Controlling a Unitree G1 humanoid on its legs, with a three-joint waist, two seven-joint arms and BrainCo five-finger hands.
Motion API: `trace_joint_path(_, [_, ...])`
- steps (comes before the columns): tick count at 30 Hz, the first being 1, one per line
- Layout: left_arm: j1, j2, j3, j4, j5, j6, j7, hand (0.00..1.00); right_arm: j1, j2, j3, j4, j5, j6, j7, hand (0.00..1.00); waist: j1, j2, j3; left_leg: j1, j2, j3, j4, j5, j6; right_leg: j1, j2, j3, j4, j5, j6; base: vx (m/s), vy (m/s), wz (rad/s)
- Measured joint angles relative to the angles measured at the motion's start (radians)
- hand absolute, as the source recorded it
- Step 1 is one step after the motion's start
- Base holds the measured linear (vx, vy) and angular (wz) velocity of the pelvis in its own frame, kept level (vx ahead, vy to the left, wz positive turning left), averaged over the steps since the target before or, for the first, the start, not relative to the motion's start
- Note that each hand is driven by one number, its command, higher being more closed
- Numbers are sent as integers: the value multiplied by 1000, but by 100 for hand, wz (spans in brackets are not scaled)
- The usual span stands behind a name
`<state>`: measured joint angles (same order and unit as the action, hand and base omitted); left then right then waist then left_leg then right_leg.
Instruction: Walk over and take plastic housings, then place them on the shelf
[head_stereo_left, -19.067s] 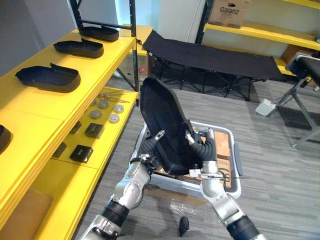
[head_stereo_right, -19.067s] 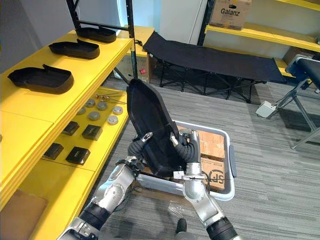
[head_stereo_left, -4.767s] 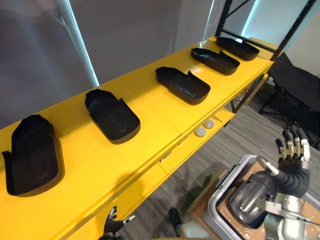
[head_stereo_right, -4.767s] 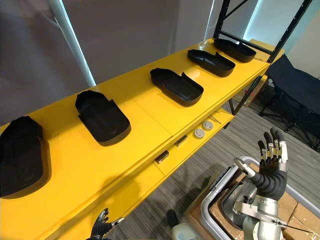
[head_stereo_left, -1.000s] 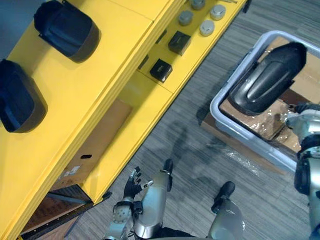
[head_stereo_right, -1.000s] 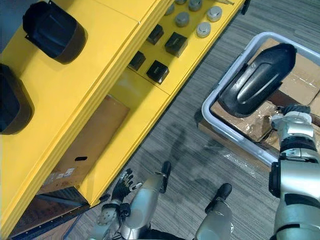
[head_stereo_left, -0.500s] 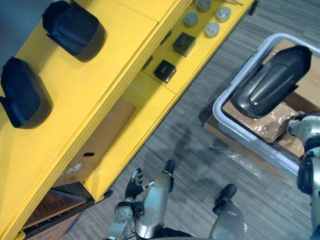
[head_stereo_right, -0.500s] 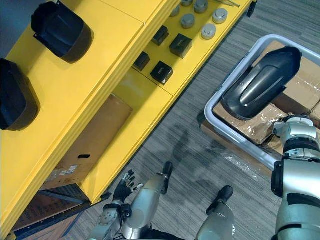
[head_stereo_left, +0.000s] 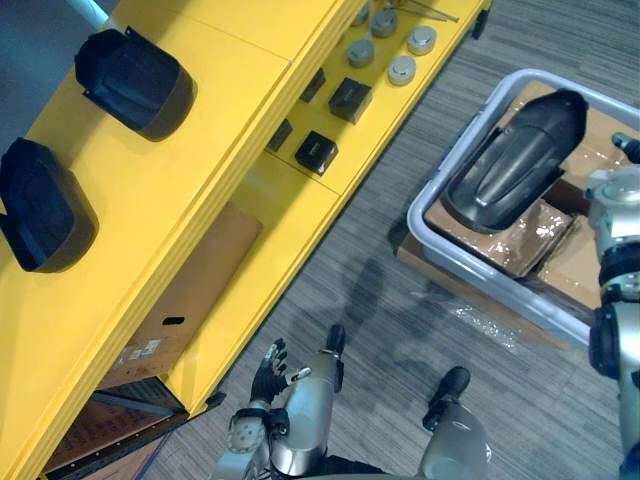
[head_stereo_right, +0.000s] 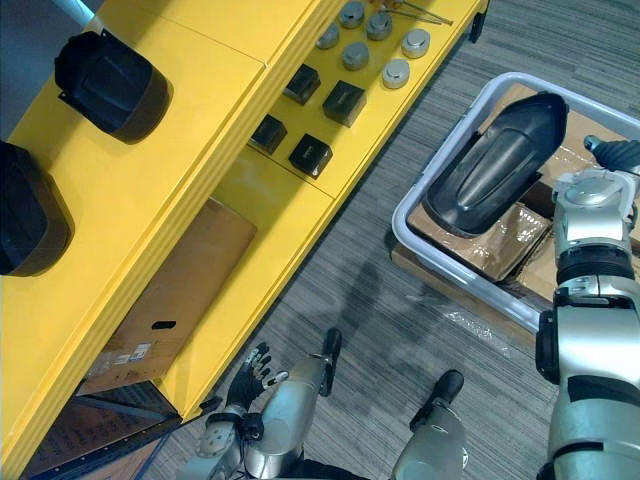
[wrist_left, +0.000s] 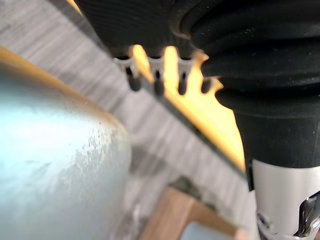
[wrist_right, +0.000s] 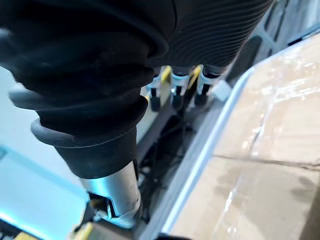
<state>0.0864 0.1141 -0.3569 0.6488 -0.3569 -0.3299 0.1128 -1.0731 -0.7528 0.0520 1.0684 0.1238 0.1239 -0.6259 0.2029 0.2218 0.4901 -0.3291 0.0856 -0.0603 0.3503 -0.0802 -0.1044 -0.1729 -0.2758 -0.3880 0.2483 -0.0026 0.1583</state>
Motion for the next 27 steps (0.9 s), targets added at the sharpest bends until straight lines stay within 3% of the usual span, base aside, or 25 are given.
trace_joint_path(10, [0, -1, -2, 11, 0, -33, -9, 0, -1, 37, 79, 16, 25, 18, 118, 0, 10, 0, 0, -4, -8, -19, -30, 25, -1, -1, -6, -27, 2, -2, -4, -19, -4, 6])
trace_joint_path(18, [-5, -2, -4, 12, -22, -40, -12, 0, -1, 48, 90, 62, 20, 101, 169, 0, 32, 2, -1, -21, -12, -46, -31, 31, -5, -3, -7, -55, 9, -9, -11, -13, -10, 9])
trace_joint_path(27, [-5, 0, -8, 12, -31, -39, -11, 0, -2, 47, 87, 99, 20, 198, 166, 0, 38, 6, -4, -34, -23, -54, -23, 31, -5, -20, -23, -60, 40, -27, -11, -18, 1, 3])
